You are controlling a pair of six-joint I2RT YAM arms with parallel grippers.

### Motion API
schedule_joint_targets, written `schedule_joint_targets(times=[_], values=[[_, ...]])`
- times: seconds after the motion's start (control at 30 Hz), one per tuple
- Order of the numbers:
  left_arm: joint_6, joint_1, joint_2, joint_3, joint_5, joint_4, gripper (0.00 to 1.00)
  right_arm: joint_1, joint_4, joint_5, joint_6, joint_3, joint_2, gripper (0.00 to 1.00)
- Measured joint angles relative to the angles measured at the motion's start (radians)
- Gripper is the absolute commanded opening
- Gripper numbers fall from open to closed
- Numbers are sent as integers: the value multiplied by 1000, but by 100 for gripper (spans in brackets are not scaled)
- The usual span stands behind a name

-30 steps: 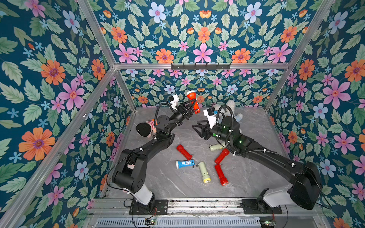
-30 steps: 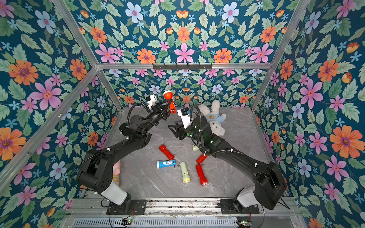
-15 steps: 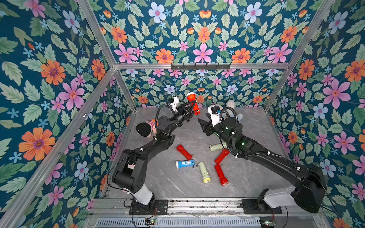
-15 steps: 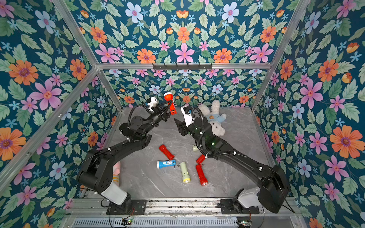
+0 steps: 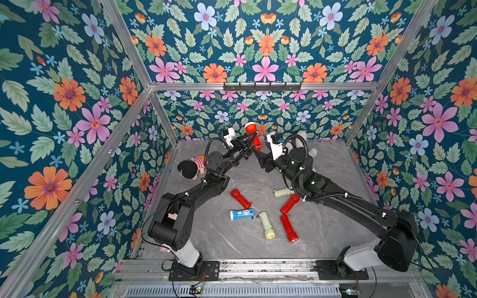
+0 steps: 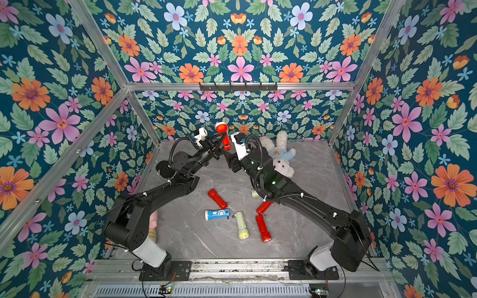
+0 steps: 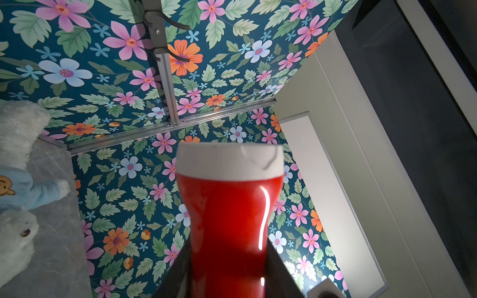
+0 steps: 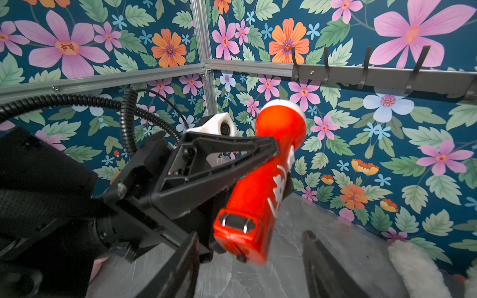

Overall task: Close the plug at the bottom of the flashlight
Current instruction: Place the flashlight at the center of the board.

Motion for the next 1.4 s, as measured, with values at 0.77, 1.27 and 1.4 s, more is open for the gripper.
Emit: schedule_joint_targets(times=[0.77,1.27,1.4], values=[[-32,-14,13,-3,-8,18,29,-5,-27,51,-44,59,88,53],[-41,-18,21,-26,-44,18,29,-39,-50,20,-52,79,100,19],[-48,-19,32,-26,-47,21,30,-44,-61,19,-50,82,105,13]])
